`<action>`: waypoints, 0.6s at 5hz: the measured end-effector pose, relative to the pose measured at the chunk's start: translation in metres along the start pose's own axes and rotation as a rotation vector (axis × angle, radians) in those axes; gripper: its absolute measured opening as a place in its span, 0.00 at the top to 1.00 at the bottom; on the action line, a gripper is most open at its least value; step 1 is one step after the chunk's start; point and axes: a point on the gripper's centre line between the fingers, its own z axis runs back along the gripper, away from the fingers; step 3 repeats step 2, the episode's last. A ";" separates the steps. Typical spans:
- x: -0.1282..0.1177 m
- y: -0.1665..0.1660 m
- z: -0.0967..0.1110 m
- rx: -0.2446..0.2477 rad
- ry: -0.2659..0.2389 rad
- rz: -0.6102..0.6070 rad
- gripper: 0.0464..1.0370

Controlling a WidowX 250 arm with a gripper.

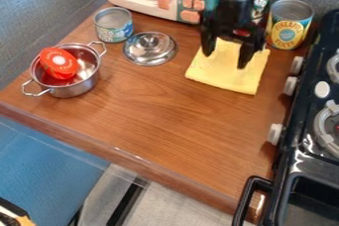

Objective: Move the yellow cloth to the top right

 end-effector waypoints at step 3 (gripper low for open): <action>0.007 -0.001 0.026 -0.031 0.021 -0.026 0.04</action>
